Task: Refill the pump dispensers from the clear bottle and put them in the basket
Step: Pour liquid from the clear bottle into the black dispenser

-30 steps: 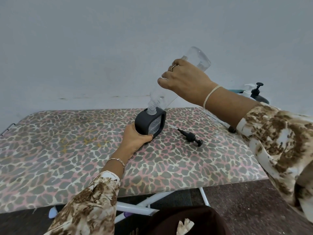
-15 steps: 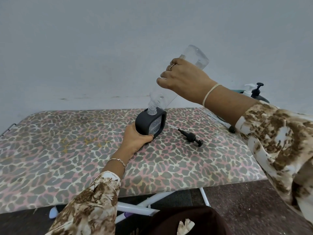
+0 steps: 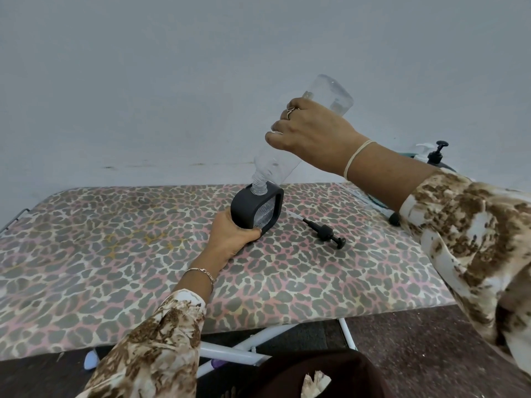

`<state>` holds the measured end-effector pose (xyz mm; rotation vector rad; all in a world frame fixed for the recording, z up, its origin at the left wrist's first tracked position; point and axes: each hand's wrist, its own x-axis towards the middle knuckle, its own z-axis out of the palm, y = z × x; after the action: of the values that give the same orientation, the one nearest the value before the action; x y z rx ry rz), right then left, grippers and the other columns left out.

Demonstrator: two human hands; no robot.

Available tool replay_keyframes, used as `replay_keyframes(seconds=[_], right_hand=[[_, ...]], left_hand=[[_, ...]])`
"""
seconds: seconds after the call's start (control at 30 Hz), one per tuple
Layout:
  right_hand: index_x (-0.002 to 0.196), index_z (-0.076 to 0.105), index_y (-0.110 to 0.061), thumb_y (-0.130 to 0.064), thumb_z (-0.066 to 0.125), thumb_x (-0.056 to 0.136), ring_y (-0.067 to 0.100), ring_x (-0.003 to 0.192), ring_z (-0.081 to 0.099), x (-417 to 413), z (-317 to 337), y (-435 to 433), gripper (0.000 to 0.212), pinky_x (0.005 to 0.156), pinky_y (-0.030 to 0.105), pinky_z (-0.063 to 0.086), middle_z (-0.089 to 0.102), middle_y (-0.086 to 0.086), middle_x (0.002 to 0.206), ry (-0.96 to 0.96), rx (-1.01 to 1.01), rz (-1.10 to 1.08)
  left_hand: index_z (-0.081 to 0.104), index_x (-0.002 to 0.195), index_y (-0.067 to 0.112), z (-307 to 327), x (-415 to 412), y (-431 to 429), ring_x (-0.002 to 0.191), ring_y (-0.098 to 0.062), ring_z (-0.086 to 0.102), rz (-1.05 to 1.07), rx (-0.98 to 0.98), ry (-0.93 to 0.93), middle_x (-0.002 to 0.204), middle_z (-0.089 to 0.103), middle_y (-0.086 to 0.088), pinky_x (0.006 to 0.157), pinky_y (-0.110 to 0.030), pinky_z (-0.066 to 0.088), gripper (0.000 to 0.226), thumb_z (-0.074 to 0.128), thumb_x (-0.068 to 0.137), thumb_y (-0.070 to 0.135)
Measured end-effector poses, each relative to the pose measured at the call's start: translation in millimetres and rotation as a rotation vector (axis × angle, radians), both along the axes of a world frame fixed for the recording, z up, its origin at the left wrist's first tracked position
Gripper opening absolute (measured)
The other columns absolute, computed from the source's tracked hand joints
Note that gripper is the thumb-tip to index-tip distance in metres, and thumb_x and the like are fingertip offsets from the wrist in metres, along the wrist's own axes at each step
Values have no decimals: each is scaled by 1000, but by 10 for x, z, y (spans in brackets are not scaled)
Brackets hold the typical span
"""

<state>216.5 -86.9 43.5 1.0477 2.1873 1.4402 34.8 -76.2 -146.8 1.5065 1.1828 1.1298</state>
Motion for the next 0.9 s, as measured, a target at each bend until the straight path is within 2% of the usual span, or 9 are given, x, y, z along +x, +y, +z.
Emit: replay_keyframes(seconds=[0.1, 0.23, 0.33, 0.43, 0.6, 0.73, 0.83, 0.9], right_hand=[[105, 48, -10, 9, 34, 90, 31, 89, 59, 1, 5, 10, 28, 95, 41, 38, 62, 6, 93, -6, -4, 3], [105, 48, -11, 9, 35, 90, 31, 89, 59, -3, 11, 9, 28, 95, 41, 38, 62, 6, 93, 13, -7, 4], [105, 49, -12, 7, 40, 87, 30, 88, 59, 11, 17, -27, 27, 91, 40, 40, 62, 4, 93, 61, -33, -28], [110, 49, -16, 4, 51, 80, 26, 86, 60, 87, -23, -86, 36, 81, 36, 43, 64, 1, 93, 165, -62, -97], [127, 43, -22, -23, 67, 79, 24, 90, 62, 353, -382, -76, 55, 72, 33, 43, 64, -1, 101, 516, -159, -231], [121, 46, -22, -50, 67, 76, 27, 89, 62, 658, -680, -44, 57, 71, 34, 41, 67, 1, 97, 809, -131, -280], [115, 48, -20, -58, 66, 73, 28, 87, 64, 867, -932, -55, 60, 62, 31, 38, 67, 1, 95, 1040, -96, -333], [110, 46, -22, -63, 66, 70, 24, 84, 64, 947, -1076, -59, 61, 60, 29, 40, 65, -4, 93, 1251, -115, -388]], left_hand=[[60, 79, 29, -4, -3, 4, 60, 7, 64, 1, -1, 7, 74, 68, 13, 56, -10, 52, 44, 82, 62, -5], [60, 76, 29, -8, -2, 6, 55, 5, 63, -3, -11, 13, 61, 68, 18, 52, -12, 51, 42, 82, 62, -5], [61, 79, 29, -11, 1, 1, 62, 8, 65, 0, 0, 0, 71, 68, 19, 53, -8, 48, 44, 83, 62, -5], [60, 81, 30, -8, 4, 0, 65, 10, 64, 5, 7, 2, 78, 68, 16, 54, -7, 47, 44, 83, 62, -3], [60, 86, 31, -21, -7, 6, 70, 9, 65, 2, 2, 17, 84, 69, 14, 58, -8, 49, 45, 84, 62, 1], [60, 84, 32, -29, -5, 12, 71, 8, 65, 10, 4, 27, 85, 69, 14, 58, -8, 50, 45, 84, 63, 2], [59, 89, 33, -37, -3, 7, 79, 8, 64, 13, 12, 26, 89, 67, 17, 62, -7, 49, 48, 85, 63, 3], [59, 88, 34, -38, 0, 8, 78, 10, 63, 14, 20, 27, 88, 67, 19, 61, -6, 48, 48, 85, 63, 3]])
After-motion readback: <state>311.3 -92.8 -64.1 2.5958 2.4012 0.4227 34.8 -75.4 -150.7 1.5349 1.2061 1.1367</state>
